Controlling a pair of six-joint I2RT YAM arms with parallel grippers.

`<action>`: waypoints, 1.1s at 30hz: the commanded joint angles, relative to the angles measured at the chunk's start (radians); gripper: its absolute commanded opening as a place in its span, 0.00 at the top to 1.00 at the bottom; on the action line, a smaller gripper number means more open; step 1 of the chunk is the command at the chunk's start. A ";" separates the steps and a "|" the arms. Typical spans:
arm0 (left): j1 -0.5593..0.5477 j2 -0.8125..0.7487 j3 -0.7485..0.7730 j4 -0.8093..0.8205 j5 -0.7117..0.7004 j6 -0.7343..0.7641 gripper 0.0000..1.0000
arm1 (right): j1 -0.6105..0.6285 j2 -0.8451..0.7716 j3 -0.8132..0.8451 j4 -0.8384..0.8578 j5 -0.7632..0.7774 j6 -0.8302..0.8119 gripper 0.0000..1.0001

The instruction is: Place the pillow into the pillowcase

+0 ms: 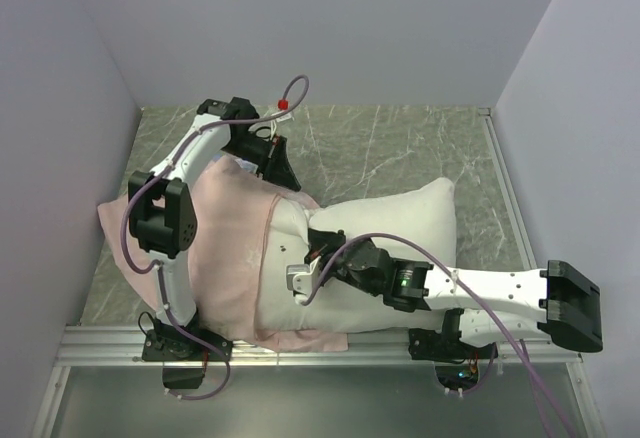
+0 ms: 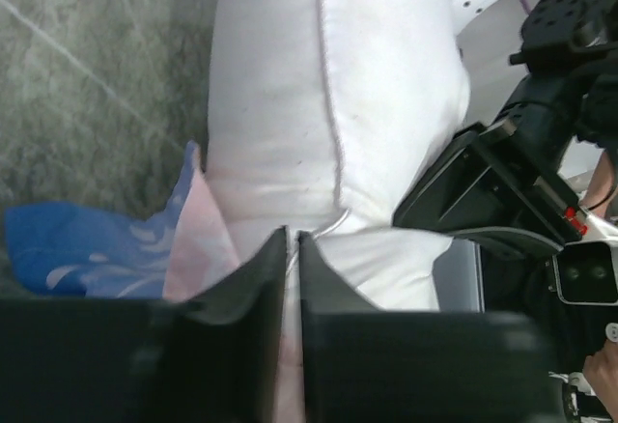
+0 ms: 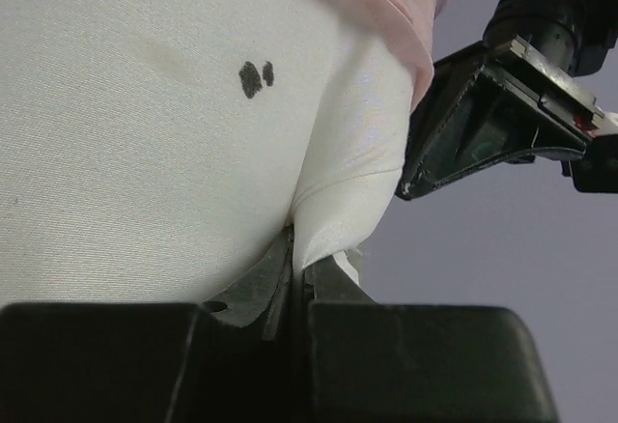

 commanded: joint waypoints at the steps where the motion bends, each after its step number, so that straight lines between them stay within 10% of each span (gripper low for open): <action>1: -0.033 -0.018 0.048 -0.023 0.068 -0.005 0.93 | 0.023 -0.025 -0.012 0.038 -0.020 -0.029 1.00; 7: -0.036 -0.062 0.046 0.009 0.005 -0.026 1.00 | 0.051 -0.045 -0.032 0.044 -0.006 -0.043 1.00; 8: -0.032 -0.070 0.042 0.060 -0.034 -0.072 0.64 | 0.057 -0.051 -0.036 0.041 -0.006 -0.048 1.00; 11: 0.020 -0.131 -0.006 0.261 -0.208 -0.227 0.01 | 0.083 -0.071 -0.064 0.052 -0.003 -0.069 1.00; 25: 0.022 -0.183 -0.122 -0.029 -0.256 0.012 0.01 | 0.134 -0.097 -0.099 0.053 0.003 -0.103 1.00; 28: 0.001 -0.176 -0.127 -0.029 -0.201 -0.023 0.13 | 0.138 -0.100 -0.101 0.047 0.003 -0.107 1.00; 33: -0.039 -0.145 -0.100 -0.026 -0.109 -0.055 0.65 | 0.144 -0.103 -0.099 0.049 -0.003 -0.114 1.00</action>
